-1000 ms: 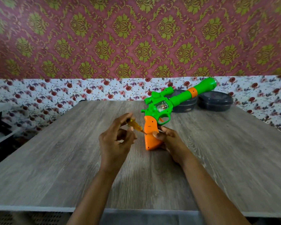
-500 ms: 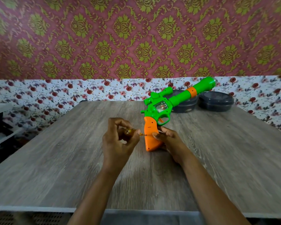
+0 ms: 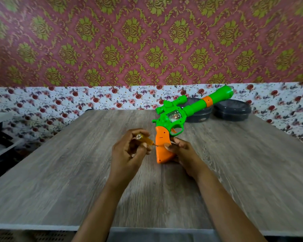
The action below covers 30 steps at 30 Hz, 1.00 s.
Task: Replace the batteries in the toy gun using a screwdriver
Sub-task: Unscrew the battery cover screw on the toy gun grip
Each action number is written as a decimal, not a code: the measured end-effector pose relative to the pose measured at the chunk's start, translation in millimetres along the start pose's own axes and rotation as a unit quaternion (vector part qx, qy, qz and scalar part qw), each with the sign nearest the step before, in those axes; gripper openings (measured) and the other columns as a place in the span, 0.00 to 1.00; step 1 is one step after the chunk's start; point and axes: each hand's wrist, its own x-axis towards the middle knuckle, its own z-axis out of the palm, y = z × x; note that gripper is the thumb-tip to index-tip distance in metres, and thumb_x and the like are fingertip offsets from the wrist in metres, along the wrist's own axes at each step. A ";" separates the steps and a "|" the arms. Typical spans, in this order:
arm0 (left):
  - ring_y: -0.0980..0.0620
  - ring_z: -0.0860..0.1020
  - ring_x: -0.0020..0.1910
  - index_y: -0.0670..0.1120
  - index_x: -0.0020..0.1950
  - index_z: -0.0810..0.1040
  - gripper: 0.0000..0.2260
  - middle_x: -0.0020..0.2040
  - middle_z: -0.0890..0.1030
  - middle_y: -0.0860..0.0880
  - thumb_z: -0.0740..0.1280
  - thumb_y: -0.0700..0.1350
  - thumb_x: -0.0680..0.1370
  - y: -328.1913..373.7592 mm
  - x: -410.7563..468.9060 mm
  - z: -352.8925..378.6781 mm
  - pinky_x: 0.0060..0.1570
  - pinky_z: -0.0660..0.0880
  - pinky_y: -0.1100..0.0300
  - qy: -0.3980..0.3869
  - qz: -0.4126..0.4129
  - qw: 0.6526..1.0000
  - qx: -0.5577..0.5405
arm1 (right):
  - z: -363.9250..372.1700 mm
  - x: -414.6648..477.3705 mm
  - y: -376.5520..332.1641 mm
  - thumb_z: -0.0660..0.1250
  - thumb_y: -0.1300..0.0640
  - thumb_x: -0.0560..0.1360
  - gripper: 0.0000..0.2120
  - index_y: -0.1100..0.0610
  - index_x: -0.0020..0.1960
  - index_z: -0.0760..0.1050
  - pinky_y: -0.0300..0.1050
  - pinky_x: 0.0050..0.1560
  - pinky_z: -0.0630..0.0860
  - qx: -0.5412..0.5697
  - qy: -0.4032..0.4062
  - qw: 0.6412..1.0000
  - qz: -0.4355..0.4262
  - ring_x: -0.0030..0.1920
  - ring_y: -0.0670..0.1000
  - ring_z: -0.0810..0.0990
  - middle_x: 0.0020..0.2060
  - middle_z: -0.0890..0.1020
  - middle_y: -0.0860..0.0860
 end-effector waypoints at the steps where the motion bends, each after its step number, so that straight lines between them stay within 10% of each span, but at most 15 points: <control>1: 0.52 0.82 0.37 0.48 0.51 0.77 0.08 0.42 0.82 0.51 0.65 0.46 0.73 -1.0 0.2 0.0 0.40 0.80 0.57 0.004 0.002 1.000 0.005 | -0.1 0.5 0.3 0.67 0.56 0.64 0.26 0.56 0.62 0.74 0.53 0.53 0.77 -0.001 0.002 1.000 0.000 0.51 0.51 0.79 0.52 0.81 0.55; 8: 0.58 0.80 0.36 0.50 0.41 0.74 0.09 0.38 0.81 0.56 0.73 0.49 0.68 -3.8 1.5 -0.9 0.38 0.75 0.68 0.100 0.000 0.993 0.054 | 1.9 1.0 -1.5 0.69 0.55 0.64 0.23 0.53 0.59 0.75 0.40 0.43 0.78 -0.017 0.007 1.000 0.006 0.50 0.49 0.79 0.52 0.82 0.53; 14: 0.54 0.79 0.40 0.51 0.45 0.68 0.05 0.42 0.78 0.47 0.63 0.45 0.80 -7.3 8.0 -6.5 0.47 0.78 0.56 0.220 -0.113 0.961 -0.124 | 5.1 0.5 -2.4 0.66 0.64 0.75 0.16 0.52 0.61 0.74 0.41 0.49 0.76 -0.026 0.038 0.999 -0.006 0.48 0.48 0.79 0.53 0.81 0.53; 20: 0.61 0.63 0.18 0.47 0.41 0.69 0.09 0.26 0.67 0.51 0.60 0.37 0.80 -19.8 15.5 -0.7 0.17 0.59 0.70 0.239 -0.340 0.880 -0.229 | 16.8 -2.0 -5.9 0.65 0.64 0.75 0.16 0.49 0.59 0.74 0.47 0.60 0.75 -0.139 0.027 0.985 -0.099 0.55 0.46 0.79 0.55 0.80 0.47; 23: 0.58 0.71 0.21 0.44 0.41 0.75 0.08 0.26 0.72 0.49 0.61 0.36 0.78 -27.7 17.9 7.7 0.16 0.65 0.70 0.148 -0.485 0.841 -0.190 | 18.5 2.2 0.0 0.68 0.66 0.73 0.23 0.63 0.68 0.69 0.47 0.64 0.72 -0.260 0.083 0.943 -0.192 0.59 0.53 0.77 0.61 0.78 0.57; 30: 0.51 0.79 0.25 0.38 0.37 0.72 0.14 0.26 0.79 0.44 0.51 0.31 0.78 -19.4 27.7 24.2 0.27 0.77 0.63 0.008 -0.556 0.760 -0.337 | 28.9 -7.5 -5.0 0.67 0.57 0.65 0.19 0.61 0.55 0.78 0.47 0.31 0.78 -0.533 0.140 0.744 -0.377 0.35 0.58 0.83 0.43 0.85 0.57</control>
